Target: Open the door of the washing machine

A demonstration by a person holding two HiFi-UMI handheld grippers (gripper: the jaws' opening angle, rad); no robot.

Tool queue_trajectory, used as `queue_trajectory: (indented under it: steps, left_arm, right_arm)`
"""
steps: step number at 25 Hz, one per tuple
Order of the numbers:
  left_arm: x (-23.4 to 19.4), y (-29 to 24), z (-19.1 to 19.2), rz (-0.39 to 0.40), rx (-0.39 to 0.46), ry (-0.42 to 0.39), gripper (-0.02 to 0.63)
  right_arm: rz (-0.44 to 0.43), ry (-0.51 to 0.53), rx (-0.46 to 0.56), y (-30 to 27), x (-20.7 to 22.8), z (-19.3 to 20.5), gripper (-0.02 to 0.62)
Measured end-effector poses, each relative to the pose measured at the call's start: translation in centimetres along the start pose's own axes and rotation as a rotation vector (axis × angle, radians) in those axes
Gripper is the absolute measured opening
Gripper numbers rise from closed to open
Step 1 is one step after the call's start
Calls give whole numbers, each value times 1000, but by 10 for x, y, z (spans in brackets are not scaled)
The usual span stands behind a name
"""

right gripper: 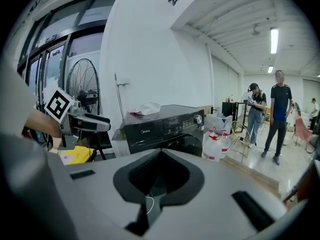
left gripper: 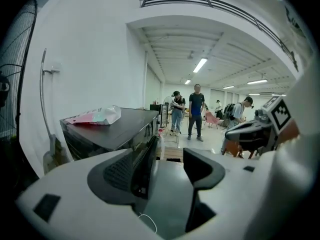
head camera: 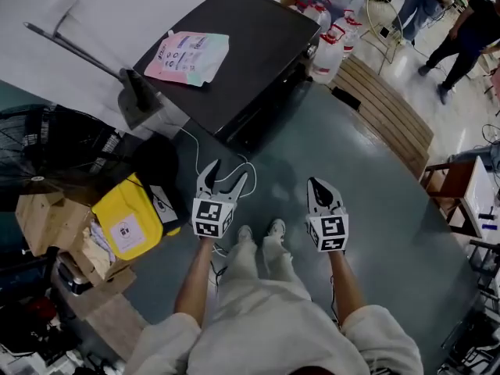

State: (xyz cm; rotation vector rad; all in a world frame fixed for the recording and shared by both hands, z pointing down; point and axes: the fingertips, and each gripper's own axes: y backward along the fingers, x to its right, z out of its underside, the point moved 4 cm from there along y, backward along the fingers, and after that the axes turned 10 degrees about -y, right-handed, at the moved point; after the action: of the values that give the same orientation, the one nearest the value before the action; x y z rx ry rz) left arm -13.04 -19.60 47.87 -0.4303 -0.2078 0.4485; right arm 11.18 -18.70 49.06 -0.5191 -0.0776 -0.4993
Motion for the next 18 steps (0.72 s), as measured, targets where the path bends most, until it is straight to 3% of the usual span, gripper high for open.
queue_trajectory:
  steps: [18]
  left_arm:
    - [-30, -83, 87, 111, -50, 8, 296]
  right_arm:
    - [40, -18, -47, -94, -8, 56, -2]
